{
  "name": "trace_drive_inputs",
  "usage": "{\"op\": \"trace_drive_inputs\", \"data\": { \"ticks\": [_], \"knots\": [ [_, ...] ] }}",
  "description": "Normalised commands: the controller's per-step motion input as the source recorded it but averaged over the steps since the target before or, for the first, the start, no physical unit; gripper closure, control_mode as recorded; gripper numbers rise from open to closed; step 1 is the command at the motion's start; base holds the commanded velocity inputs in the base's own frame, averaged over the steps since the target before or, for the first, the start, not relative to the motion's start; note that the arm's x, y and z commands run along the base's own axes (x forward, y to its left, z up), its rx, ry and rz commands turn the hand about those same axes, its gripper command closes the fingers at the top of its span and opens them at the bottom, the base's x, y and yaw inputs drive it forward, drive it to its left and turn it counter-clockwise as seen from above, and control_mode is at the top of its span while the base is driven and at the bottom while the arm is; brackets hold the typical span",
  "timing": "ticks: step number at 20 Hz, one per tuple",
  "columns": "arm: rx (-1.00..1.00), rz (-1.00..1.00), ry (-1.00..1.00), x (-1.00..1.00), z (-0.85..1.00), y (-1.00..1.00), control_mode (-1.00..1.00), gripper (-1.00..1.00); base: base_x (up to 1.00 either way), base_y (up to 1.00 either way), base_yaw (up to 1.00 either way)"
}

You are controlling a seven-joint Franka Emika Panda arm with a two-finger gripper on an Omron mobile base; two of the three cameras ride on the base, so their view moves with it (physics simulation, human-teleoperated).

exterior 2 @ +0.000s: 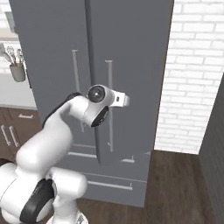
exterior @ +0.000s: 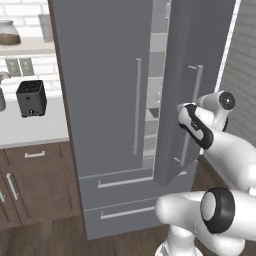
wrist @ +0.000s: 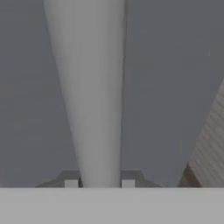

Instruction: Take the strawberry from the fridge and place it on top of the pancake, located on the dining counter.

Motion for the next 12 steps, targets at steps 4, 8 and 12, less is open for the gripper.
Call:
{"op": "trace_drive_inputs", "data": {
  "ticks": [4, 8, 12],
  "knots": [
    [0.02, -0.02, 0.06, -0.84, 0.0, -1.0, -1.0, 1.0, 0.0, 0.0, 0.0],
    [0.07, -0.04, 0.01, -0.65, 0.01, -0.97, -1.0, 1.0, 0.0, 0.0, 0.0],
    [0.03, 0.0, 0.0, -0.43, 0.16, -0.5, -1.0, -1.0, 0.0, 0.0, 0.0]
  ]
}}
